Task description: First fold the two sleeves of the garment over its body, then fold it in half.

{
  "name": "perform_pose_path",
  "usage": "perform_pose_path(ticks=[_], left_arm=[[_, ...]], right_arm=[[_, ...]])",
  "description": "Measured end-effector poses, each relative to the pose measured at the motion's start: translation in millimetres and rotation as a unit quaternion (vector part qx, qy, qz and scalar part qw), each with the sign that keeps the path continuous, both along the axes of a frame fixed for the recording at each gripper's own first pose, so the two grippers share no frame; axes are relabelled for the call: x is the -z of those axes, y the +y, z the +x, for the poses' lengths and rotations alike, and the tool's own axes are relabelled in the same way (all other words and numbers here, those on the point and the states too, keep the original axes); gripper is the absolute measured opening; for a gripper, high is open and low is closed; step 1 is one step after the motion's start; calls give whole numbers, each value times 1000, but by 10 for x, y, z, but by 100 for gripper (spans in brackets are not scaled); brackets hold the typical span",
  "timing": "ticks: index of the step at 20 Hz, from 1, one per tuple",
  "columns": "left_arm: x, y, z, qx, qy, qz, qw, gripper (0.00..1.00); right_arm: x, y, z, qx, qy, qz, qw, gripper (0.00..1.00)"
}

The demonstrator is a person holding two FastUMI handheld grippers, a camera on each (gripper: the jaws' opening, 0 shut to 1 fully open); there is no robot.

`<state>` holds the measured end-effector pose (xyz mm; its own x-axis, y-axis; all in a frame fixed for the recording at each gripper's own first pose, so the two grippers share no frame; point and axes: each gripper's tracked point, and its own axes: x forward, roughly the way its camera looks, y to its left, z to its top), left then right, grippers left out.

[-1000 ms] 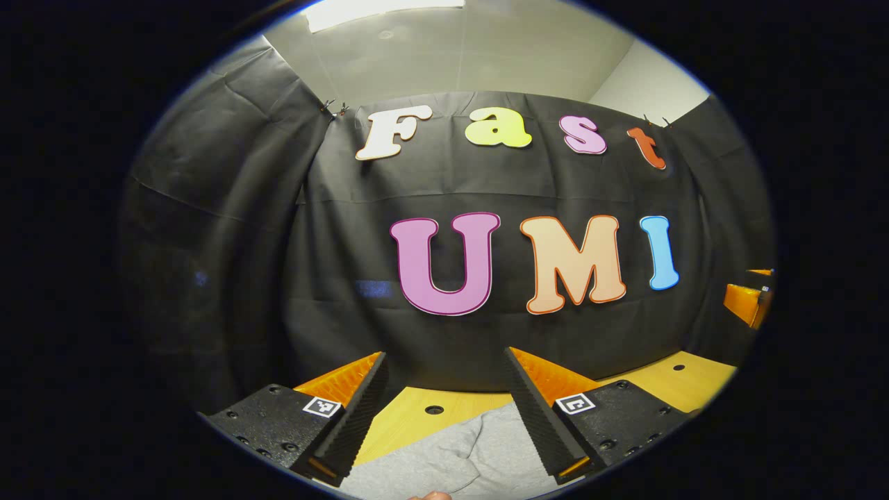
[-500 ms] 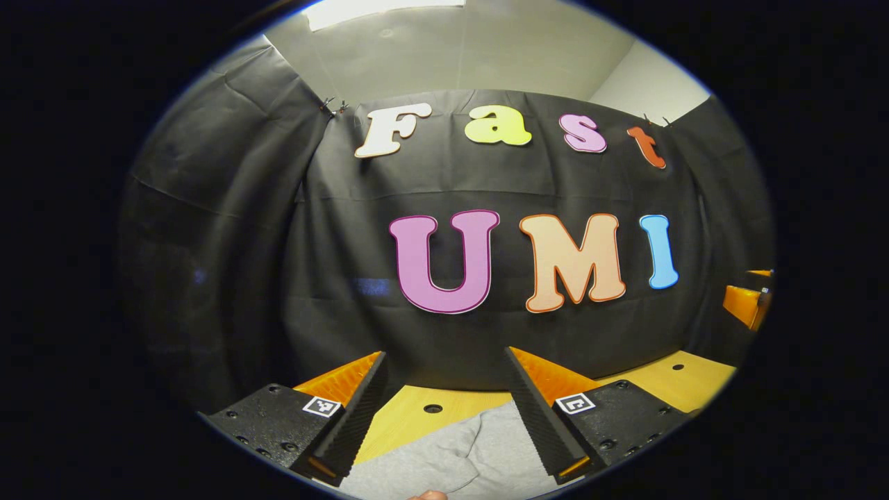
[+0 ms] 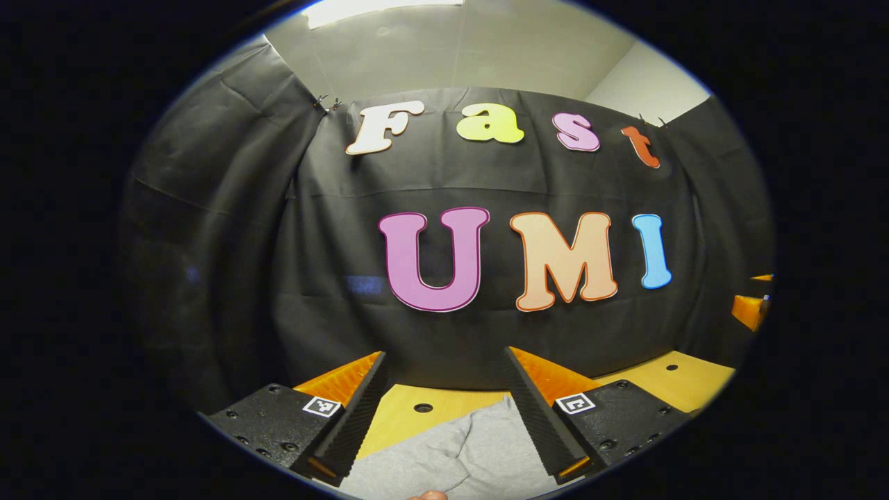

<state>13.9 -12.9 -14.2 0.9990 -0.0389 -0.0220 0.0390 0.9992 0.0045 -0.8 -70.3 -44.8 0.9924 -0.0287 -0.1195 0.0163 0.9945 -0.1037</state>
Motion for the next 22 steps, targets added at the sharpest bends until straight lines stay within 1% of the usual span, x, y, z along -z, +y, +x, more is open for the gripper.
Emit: perform_pose_path(ticks=[1, 7, 8, 9, 10, 11, 12, 13, 15, 17, 19, 20, 21, 22], left_arm=[[19, -54, 4, 5, 1, -1, 1000, 100], [25, -334, 13, 32, -2, -2, 999, 100], [34, -361, 6, 35, -2, -1, 999, 95], [39, -387, 4, 38, 0, 0, 999, 95], [57, -420, -9, 40, 1, -1, 999, 99], [65, -438, -15, 42, 3, -2, 999, 95], [85, -463, -26, 44, 5, -2, 999, 99], [99, -479, -34, 44, 7, -1, 999, 95], [123, -522, -53, 47, 11, -2, 999, 95], [129, -562, -62, 49, 12, 0, 999, 96], [143, -590, -78, 51, 13, 1, 999, 95], [153, -615, -87, 51, 14, 2, 999, 99], [157, -637, -96, 52, 16, 2, 999, 95], [173, -659, -100, 53, 18, 3, 998, 99]], right_arm=[[72, -129, -43, 10, 10, -10, 1000, 99], [641, -693, -419, 55, 82, -24, 995, 99], [751, -771, -488, 60, 97, -29, 993, 100], [868, -859, -566, 65, 112, -35, 991, 99], [1006, -954, -649, 70, 128, -40, 989, 99], [1128, -1041, -737, 74, 145, -43, 986, 100], [1266, -1129, -829, 81, 163, -44, 982, 99], [1418, -1212, -926, 90, 182, -43, 978, 100], [1712, -1332, -1129, 101, 221, -32, 969, 100], [2013, -1442, -1341, 109, 260, -33, 959, 100], [2297, -1542, -1574, 115, 299, -32, 947, 100], [2426, -1587, -1715, 119, 319, -25, 940, 100], [2541, -1629, -1831, 124, 338, -14, 933, 100], [2666, -1657, -1946, 130, 357, -1, 925, 100]])
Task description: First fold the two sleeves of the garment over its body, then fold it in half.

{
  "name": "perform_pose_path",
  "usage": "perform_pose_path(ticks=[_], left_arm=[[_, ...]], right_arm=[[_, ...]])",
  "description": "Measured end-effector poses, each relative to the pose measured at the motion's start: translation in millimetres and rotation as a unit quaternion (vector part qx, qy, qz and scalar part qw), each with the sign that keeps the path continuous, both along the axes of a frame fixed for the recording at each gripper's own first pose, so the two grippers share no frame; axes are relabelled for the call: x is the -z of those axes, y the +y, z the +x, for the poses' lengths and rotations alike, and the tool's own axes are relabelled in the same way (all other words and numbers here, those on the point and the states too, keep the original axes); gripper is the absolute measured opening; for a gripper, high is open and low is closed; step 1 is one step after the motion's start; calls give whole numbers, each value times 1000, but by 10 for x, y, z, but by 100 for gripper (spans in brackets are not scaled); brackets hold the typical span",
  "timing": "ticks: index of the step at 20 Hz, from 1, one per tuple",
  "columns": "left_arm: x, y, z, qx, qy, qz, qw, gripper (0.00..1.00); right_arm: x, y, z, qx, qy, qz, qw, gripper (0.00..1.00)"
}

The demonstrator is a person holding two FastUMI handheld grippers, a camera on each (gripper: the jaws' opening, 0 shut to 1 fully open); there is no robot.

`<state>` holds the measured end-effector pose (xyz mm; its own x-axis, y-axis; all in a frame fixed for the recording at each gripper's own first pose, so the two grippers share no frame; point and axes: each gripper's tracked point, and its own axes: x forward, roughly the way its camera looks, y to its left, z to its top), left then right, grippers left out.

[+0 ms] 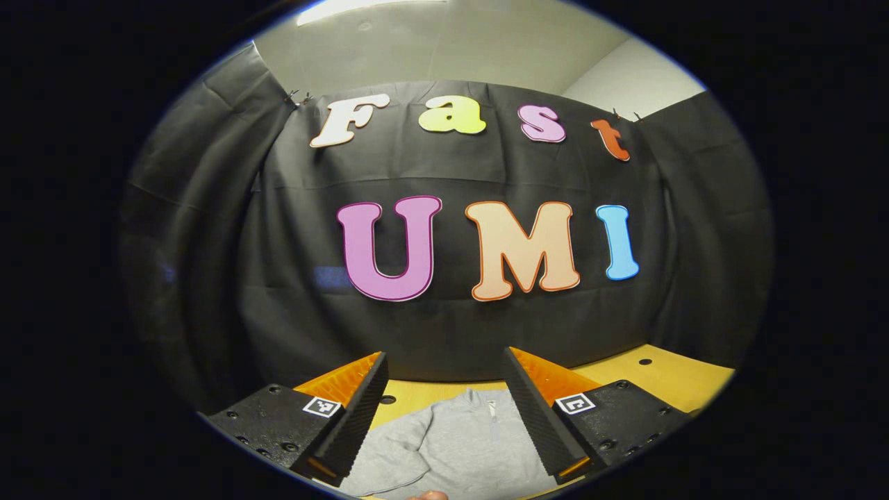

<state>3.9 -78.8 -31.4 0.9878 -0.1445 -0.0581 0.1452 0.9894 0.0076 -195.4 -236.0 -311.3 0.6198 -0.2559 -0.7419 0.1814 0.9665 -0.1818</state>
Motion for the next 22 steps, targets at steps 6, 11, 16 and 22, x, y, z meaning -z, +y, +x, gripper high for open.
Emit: perform_pose_path(ticks=[6, 11, 16, 22], left_arm=[[21, -229, -34, 8, 4, 11, 1000, 99], [62, -499, -34, 8, 14, 10, 1000, 96], [102, -681, -53, -10, 21, 15, 1000, 100], [99, -514, -96, -40, 18, 2, 999, 96]], right_arm=[[385, -70, -385, 42, 59, 74, 995, 100], [699, 7, -721, 23, 138, 116, 983, 99], [739, 203, -617, -1, 152, 166, 974, 45], [502, 457, -179, 51, 117, 272, 954, 6]])
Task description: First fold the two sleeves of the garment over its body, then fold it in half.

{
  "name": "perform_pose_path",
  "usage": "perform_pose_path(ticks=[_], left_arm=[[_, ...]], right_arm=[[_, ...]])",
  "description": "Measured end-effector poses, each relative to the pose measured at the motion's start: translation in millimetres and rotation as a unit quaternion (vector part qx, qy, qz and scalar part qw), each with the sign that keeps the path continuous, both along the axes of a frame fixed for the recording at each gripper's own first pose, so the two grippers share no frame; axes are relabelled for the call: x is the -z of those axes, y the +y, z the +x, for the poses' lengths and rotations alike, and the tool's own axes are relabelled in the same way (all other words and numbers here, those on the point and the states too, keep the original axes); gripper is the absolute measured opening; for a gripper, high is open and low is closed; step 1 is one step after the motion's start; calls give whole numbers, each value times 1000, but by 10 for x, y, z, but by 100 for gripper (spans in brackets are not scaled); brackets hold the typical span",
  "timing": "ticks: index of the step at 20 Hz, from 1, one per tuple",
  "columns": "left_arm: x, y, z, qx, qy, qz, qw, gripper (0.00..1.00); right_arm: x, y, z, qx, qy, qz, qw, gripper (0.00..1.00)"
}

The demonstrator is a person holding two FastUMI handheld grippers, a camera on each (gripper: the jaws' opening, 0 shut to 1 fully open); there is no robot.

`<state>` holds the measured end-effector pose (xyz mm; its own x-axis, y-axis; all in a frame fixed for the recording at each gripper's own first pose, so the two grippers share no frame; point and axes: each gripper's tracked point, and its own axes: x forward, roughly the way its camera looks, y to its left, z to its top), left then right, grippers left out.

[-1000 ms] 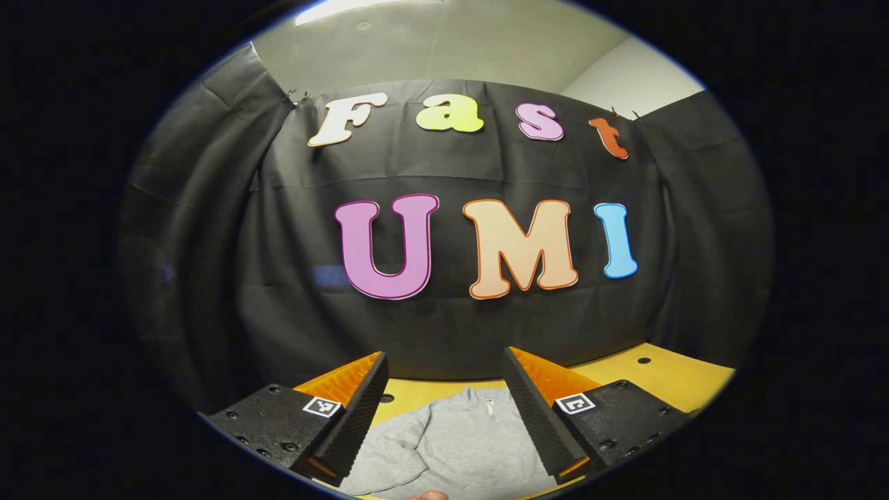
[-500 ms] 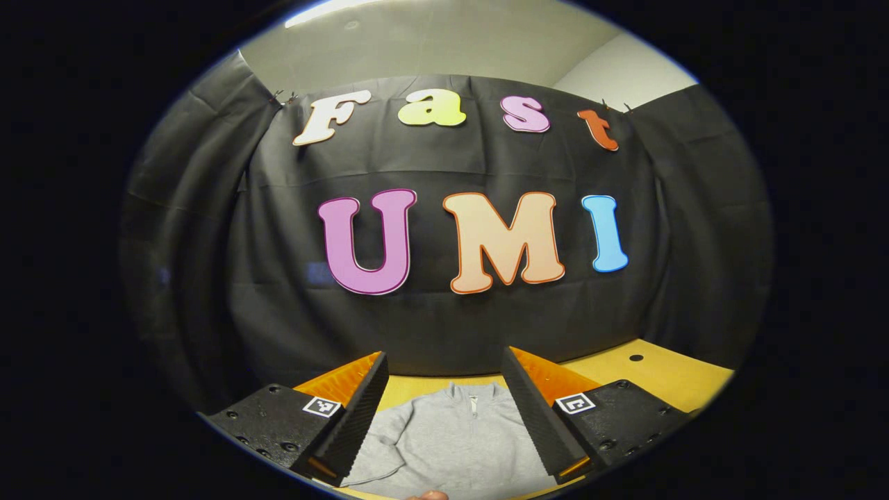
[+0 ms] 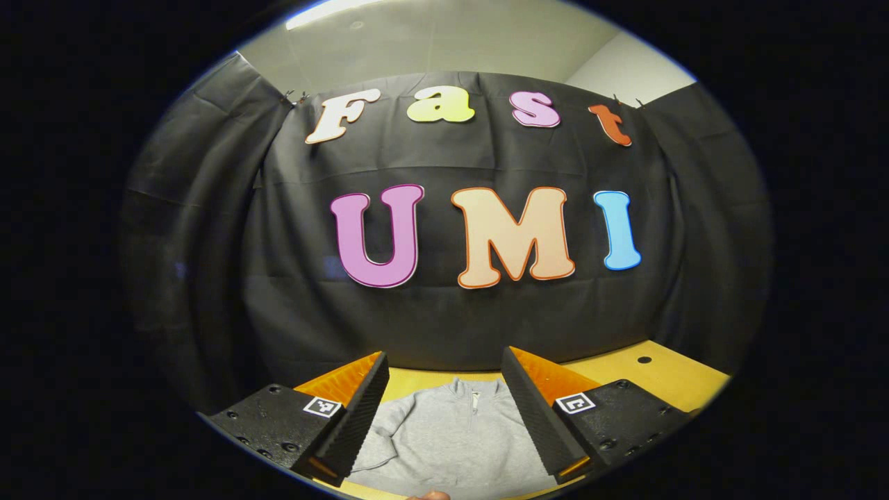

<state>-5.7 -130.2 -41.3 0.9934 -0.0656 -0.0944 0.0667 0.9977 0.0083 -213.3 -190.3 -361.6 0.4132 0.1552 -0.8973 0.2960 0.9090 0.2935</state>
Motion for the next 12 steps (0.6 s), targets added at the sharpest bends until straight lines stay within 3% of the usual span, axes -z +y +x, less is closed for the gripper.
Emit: perform_pose_path(ticks=[2, 4, 6, 12], left_arm=[[63, 110, 50, -4, 11, 1, 1000, 95], [-5, 269, 94, -12, 5, -3, 1000, 100], [6, 430, 129, -17, 3, 0, 1000, 96], [22, 997, 168, -47, 1, 9, 999, 96]], right_arm=[[-135, 67, 258, 26, -20, 15, 999, 6], [-252, 175, 473, 21, -37, 18, 999, 6], [-346, 256, 713, 15, -58, 8, 998, 6], [-588, 658, 1455, 9, -108, 7, 994, 6]])
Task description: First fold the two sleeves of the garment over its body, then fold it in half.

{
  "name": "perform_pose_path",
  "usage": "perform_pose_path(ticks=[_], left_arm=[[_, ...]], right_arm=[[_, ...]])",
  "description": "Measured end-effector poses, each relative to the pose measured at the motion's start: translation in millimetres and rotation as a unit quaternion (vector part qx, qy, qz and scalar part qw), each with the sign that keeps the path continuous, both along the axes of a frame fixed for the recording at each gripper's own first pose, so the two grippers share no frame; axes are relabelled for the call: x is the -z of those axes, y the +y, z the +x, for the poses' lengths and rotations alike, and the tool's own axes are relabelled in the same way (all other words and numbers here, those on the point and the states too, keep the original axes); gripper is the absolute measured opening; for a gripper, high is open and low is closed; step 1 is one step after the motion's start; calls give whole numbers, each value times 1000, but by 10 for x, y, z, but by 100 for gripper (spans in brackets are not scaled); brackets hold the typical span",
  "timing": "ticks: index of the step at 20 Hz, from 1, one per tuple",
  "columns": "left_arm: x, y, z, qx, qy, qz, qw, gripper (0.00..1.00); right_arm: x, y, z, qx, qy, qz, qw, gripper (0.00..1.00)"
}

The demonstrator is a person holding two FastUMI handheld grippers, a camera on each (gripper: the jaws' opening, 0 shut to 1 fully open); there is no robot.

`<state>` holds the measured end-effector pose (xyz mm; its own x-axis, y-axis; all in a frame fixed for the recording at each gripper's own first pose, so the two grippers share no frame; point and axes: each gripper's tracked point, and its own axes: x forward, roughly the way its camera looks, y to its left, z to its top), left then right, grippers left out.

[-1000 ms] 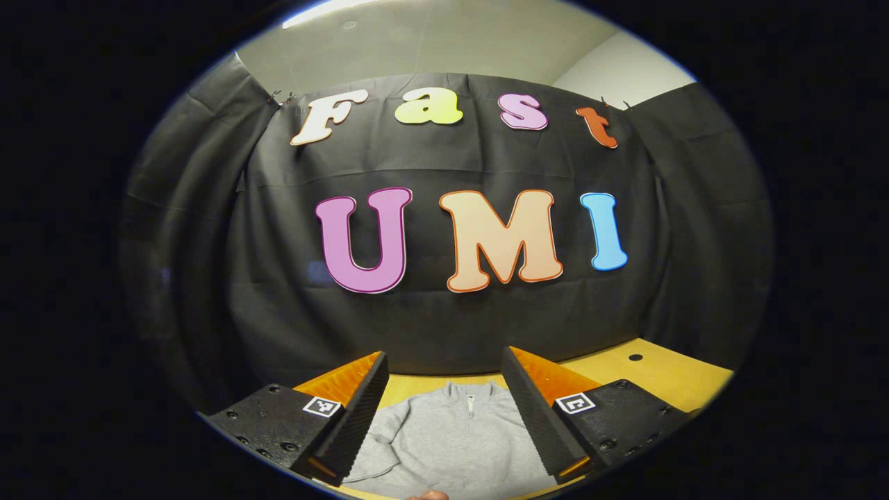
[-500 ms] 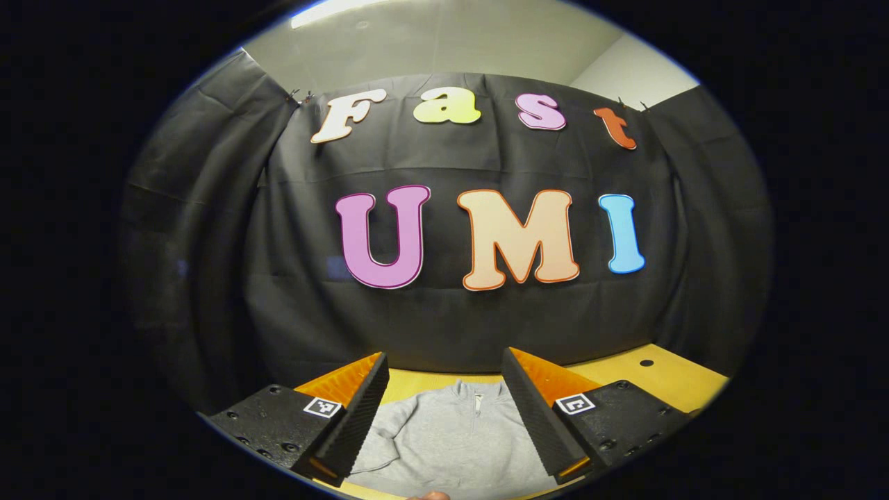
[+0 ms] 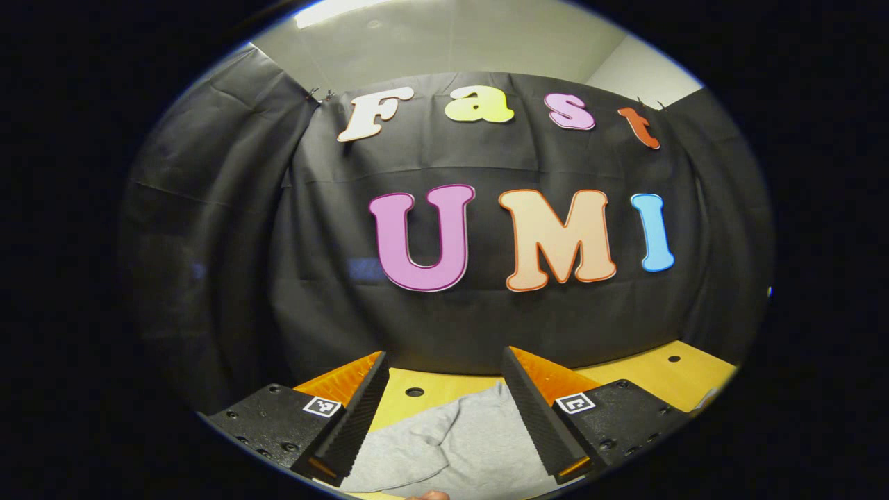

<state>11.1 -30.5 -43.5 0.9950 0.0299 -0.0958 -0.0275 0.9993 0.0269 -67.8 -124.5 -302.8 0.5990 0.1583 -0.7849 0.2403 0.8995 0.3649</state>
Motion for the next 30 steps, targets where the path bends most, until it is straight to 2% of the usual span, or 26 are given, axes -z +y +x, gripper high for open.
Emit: perform_pose_path(ticks=[1, 2, 3, 4, 7, 8, 12, 14, 16, 18, 19, 25, 30], left_arm=[[17, 99, -10, -6, 2, 1, 1000, 96], [40, 211, -21, -13, 4, 3, 1000, 100], [57, 311, -30, -20, 6, 4, 1000, 95], [74, 426, -53, -29, 8, 6, 1000, 100], [124, 713, -90, -51, 15, 9, 999, 99], [143, 802, -109, -58, 16, 11, 998, 96], [197, 1118, -134, -80, 22, 17, 996, 96], [220, 1264, -137, -89, 24, 16, 996, 96], [253, 1399, -145, -97, 27, 13, 995, 96], [289, 1544, -168, -105, 32, 11, 994, 100], [302, 1617, -179, -111, 33, 12, 993, 96], [372, 2078, -245, -136, 40, 17, 990, 96], [455, 2431, -366, -154, 47, 22, 987, 96]], right_arm=[[-31, 80, 127, -3, -8, 0, 1000, 6], [-60, 151, 271, -7, -16, -1, 1000, 6], [-92, 239, 409, -11, -24, 0, 1000, 6], [-125, 337, 544, -16, -31, 1, 999, 6], [-196, 582, 914, -31, -46, 1, 998, 6], [-210, 678, 1016, -37, -51, 0, 998, 6], [-282, 1112, 1411, -64, -68, 0, 996, 3], [-307, 1364, 1563, -77, -75, 3, 994, 6], [-292, 1643, 1682, -90, -79, 7, 993, 6], [-288, 1920, 1777, -108, -83, 4, 991, 6], [-290, 2055, 1833, -117, -87, 3, 989, 6], [-255, 2962, 2054, -168, -101, 8, 980, 5], [-23, 3780, 2032, -221, -93, 11, 971, 5]])
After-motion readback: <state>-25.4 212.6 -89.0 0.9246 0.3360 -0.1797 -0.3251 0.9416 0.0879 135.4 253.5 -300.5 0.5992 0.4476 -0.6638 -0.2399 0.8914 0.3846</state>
